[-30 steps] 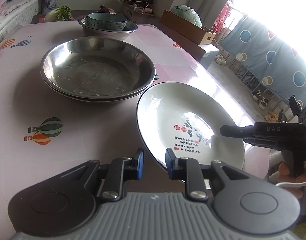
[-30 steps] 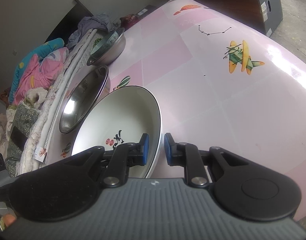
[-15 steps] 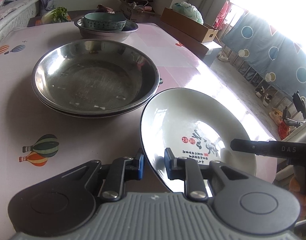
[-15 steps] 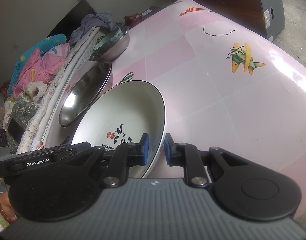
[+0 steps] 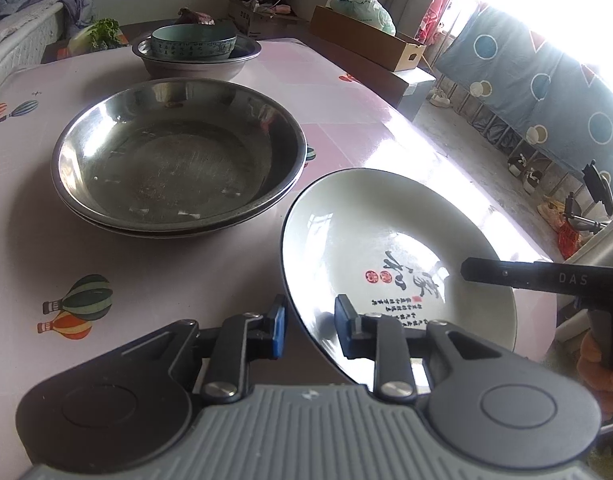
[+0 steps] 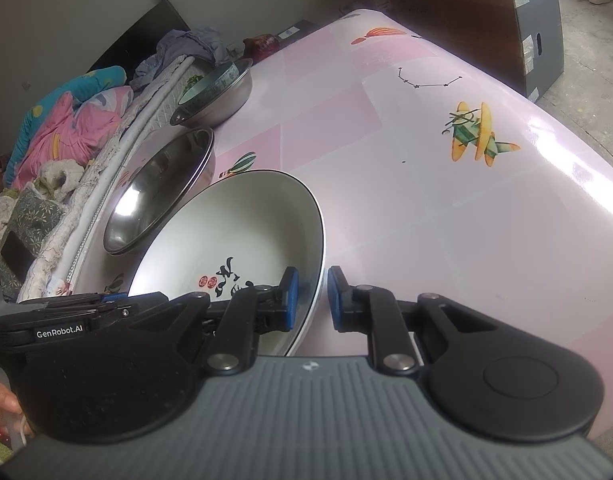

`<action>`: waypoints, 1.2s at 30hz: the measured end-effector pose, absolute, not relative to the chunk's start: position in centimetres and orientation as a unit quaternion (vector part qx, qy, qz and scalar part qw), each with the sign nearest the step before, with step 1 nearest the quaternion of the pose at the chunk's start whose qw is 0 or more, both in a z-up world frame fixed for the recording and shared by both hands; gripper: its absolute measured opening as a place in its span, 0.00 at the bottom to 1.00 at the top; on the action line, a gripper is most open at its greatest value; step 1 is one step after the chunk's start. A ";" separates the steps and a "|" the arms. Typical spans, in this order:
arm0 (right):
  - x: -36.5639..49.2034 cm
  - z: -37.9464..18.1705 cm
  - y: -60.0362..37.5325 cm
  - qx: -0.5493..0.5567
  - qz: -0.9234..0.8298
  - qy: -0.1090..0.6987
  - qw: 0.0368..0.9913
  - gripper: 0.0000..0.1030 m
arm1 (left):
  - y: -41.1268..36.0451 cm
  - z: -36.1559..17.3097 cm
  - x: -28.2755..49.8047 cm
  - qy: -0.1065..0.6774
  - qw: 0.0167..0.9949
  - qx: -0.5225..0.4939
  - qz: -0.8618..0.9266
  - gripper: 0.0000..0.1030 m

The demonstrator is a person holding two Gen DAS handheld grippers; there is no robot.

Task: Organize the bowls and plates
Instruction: 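Carry the white calligraphy plate with both grippers over the steel plate stack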

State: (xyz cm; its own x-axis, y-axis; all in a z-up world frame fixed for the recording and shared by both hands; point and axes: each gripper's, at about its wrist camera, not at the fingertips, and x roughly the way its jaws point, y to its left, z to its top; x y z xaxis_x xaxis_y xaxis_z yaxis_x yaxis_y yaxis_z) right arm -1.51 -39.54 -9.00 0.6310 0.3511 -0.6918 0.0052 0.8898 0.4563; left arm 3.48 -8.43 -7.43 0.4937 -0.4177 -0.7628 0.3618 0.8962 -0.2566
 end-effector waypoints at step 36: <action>-1.6 -9.0 -38.1 0.155 0.096 0.396 0.900 0.18 | -10.8 -7.1 3.9 0.455 0.863 0.024 -0.218 0.39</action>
State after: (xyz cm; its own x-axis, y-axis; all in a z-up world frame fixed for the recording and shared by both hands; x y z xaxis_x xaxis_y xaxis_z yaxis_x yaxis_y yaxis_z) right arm -1.59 -38.05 -8.98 0.6681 0.2963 -0.6826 -0.0505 0.9333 0.3556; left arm 3.91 -10.79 -7.09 0.4911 -0.3537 -0.7960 0.3980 0.9040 -0.1561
